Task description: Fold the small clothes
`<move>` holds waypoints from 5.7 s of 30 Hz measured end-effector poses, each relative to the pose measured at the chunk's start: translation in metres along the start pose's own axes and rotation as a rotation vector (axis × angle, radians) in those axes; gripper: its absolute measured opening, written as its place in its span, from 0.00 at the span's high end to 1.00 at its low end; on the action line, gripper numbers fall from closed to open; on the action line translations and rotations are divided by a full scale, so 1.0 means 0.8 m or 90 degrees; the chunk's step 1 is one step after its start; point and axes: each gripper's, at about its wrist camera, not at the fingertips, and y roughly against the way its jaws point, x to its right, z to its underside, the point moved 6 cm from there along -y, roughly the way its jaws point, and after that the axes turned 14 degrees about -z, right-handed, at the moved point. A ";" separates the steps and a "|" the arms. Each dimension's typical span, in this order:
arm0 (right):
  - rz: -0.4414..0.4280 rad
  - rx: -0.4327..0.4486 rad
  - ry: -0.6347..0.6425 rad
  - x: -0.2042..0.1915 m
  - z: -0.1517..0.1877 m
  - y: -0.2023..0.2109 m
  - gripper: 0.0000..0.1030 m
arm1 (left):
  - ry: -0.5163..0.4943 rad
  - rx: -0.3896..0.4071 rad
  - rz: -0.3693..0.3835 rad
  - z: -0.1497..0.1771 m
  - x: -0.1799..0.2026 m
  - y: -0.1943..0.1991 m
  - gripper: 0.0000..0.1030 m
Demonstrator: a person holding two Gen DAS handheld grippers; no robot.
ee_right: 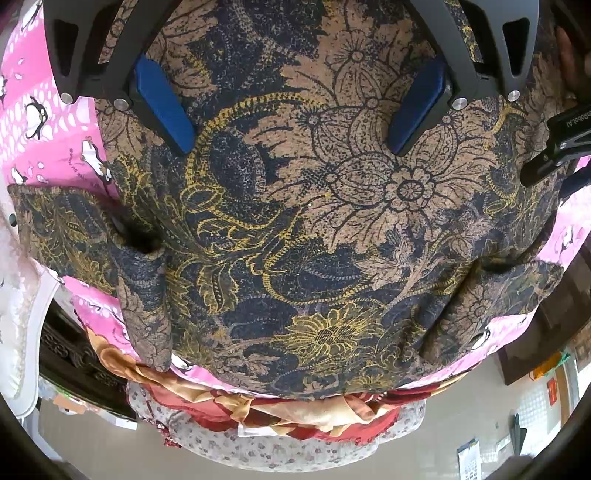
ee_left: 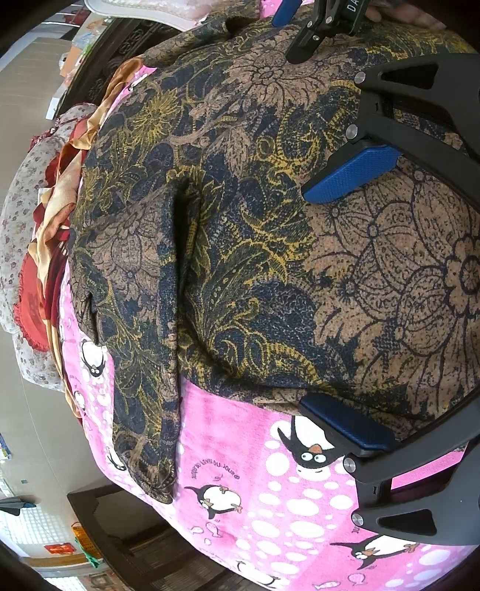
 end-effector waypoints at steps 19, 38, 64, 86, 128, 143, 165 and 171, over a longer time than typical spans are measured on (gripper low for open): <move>-0.022 -0.010 -0.019 0.008 -0.002 -0.004 0.00 | 0.004 0.000 0.005 0.002 -0.003 0.000 0.00; -0.040 -0.024 -0.039 0.007 0.003 -0.001 0.00 | 0.015 0.005 0.018 0.002 -0.001 0.001 0.00; -0.022 -0.014 -0.032 0.008 0.001 -0.002 0.00 | 0.009 -0.002 0.027 0.004 0.000 0.003 0.00; -0.011 -0.020 -0.029 0.008 0.002 -0.001 0.00 | 0.003 -0.011 0.008 0.005 -0.001 -0.001 0.00; -0.016 -0.032 -0.036 0.009 -0.001 -0.005 0.00 | -0.002 -0.042 0.007 0.001 0.000 -0.005 0.00; -0.002 -0.032 -0.026 0.004 0.000 -0.006 0.00 | -0.001 -0.033 0.006 0.000 0.000 -0.006 0.00; 0.097 0.105 0.046 0.048 -0.107 0.192 0.00 | 0.049 0.020 0.007 -0.122 -0.038 0.047 0.00; 0.077 0.146 0.066 0.019 -0.132 0.150 0.00 | 0.079 0.010 0.024 -0.146 -0.089 0.027 0.00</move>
